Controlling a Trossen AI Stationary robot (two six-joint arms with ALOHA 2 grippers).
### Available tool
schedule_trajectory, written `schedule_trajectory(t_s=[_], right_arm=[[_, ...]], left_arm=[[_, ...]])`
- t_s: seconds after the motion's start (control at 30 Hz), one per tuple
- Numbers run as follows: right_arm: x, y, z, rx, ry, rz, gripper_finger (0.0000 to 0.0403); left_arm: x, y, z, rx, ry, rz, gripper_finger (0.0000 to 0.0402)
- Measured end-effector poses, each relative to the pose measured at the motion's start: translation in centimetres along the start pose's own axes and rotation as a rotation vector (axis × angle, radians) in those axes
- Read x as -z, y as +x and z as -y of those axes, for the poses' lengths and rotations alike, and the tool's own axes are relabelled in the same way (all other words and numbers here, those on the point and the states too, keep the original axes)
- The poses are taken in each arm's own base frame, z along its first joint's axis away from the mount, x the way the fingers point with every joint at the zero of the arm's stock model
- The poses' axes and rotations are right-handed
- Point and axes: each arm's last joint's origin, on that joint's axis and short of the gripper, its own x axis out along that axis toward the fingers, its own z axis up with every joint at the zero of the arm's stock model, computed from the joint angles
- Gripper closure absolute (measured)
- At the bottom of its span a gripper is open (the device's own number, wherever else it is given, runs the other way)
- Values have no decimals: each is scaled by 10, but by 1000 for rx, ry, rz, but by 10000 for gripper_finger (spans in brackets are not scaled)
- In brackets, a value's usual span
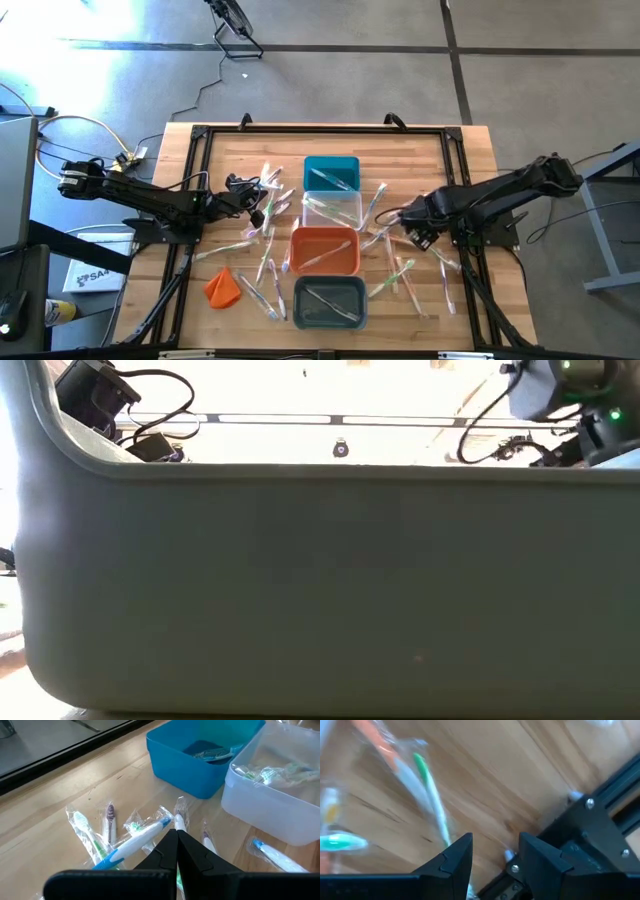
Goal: Pick & Place Toothbrushes
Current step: Put the green toothbrush into the transparent bin
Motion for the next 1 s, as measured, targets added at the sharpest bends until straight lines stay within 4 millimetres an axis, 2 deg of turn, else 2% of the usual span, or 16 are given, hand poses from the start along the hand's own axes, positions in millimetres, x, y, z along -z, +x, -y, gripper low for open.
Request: schedule_trajectory(t_s=[0.2,0.5,1.0], right_arm=[[0,2,-1,-6,7,5,250],[-7,1,-10,-106,-15,74,250],[-17,17,-26,-51,-65,73,249]], left_arm=[[0,0,0,0,-1,0,401],[0,0,0,0,-1,0,401],[0,0,0,-1,1,-2,401]])
